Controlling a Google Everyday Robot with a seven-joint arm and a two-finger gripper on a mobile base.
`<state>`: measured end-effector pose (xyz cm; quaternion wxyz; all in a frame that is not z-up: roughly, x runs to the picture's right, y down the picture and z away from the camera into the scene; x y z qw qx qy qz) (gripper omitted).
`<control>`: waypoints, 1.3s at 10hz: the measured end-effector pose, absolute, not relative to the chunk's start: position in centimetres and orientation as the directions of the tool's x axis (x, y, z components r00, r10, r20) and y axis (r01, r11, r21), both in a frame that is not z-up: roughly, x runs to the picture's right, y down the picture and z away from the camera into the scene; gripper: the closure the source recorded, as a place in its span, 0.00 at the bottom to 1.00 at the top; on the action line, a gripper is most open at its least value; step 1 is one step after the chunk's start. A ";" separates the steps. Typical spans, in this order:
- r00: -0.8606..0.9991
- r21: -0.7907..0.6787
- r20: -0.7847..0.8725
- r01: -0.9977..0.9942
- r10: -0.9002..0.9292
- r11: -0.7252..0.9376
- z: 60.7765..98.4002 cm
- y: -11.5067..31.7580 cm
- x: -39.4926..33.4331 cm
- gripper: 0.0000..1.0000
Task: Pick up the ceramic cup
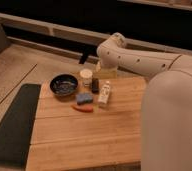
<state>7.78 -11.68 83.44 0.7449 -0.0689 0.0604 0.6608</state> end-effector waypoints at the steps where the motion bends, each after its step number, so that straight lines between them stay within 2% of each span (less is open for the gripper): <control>1: 0.122 -0.026 -0.181 -0.993 0.976 0.119 83.5 -11.7 7.5 0.35; 7: 0.155 -0.008 -0.148 -0.988 0.977 0.155 83.9 -13.3 8.5 0.35; 13: 0.226 -0.053 -0.177 -0.974 0.958 0.220 88.2 -13.1 7.6 0.35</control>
